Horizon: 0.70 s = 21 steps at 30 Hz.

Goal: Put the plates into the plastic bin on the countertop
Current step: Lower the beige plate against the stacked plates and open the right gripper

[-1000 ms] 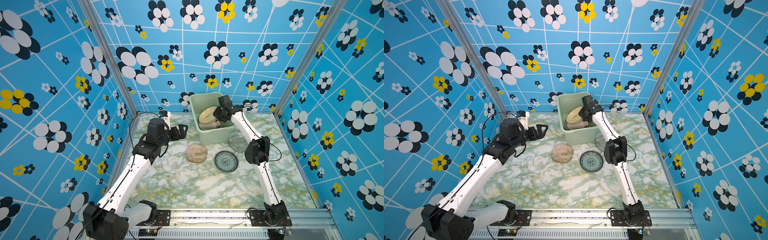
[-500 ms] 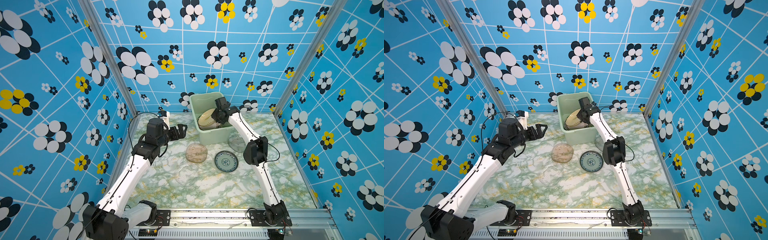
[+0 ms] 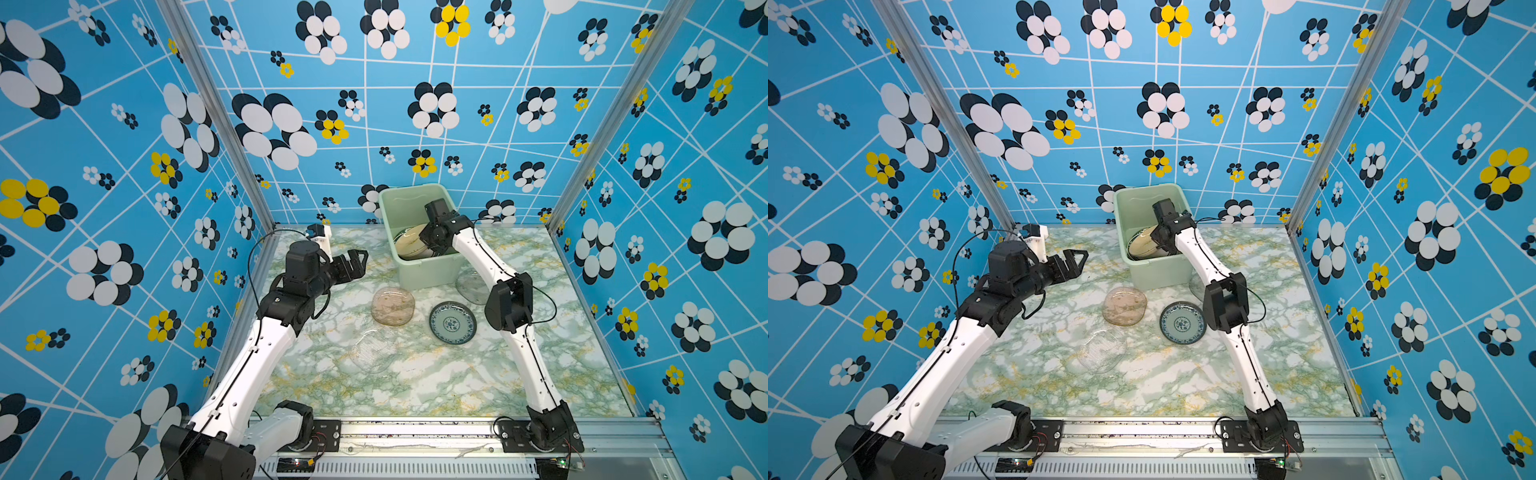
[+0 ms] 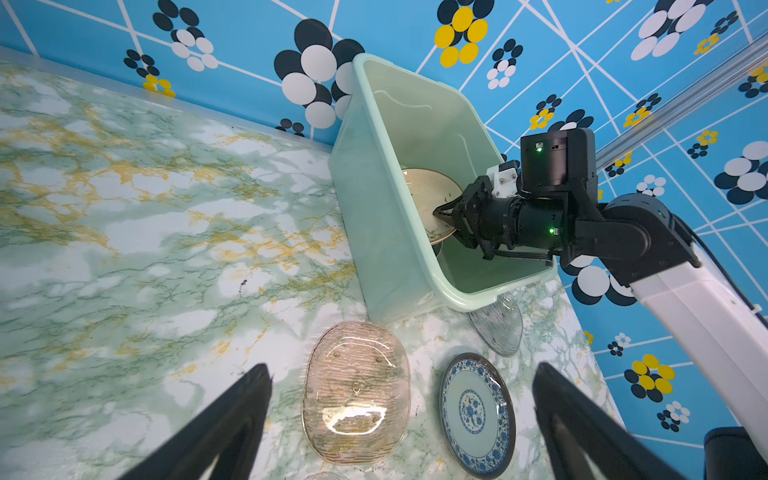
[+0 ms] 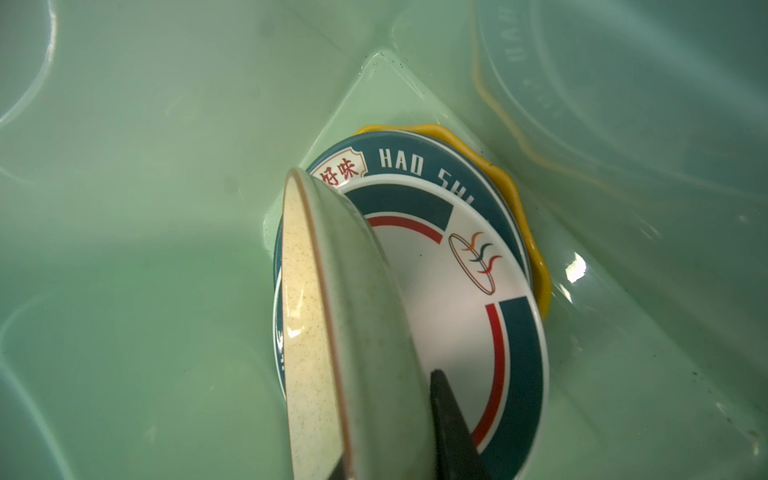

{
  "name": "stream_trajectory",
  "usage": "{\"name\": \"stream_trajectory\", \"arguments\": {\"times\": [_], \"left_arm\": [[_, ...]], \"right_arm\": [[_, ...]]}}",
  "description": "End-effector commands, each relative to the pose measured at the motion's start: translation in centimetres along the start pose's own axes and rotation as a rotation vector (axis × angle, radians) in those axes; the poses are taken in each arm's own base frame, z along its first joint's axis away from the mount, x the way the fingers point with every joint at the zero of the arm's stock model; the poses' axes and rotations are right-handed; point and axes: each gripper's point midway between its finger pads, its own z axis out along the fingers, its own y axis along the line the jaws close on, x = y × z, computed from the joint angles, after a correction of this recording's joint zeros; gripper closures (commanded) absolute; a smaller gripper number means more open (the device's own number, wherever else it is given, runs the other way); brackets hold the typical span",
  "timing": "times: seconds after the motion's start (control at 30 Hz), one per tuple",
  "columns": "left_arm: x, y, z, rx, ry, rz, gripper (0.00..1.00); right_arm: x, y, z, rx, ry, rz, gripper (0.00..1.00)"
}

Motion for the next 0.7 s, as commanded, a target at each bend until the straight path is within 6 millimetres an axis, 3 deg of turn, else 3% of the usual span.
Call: {"name": "stream_trajectory", "arguments": {"times": [0.0, 0.3, 0.67], "left_arm": [[-0.1, 0.1, -0.6, 0.006, -0.016, -0.011, 0.01], [0.0, 0.4, -0.5, -0.001, -0.013, -0.015, 0.01], [-0.2, 0.5, -0.6, -0.016, -0.007, -0.023, 0.01]], "right_arm": [[-1.6, -1.1, -0.6, 0.031, -0.040, 0.079, 0.77], [-1.1, -1.6, 0.2, 0.048, -0.028, 0.088, 0.63], [0.0, -3.1, 1.8, 0.089, -0.009, 0.111, 0.54]]}}
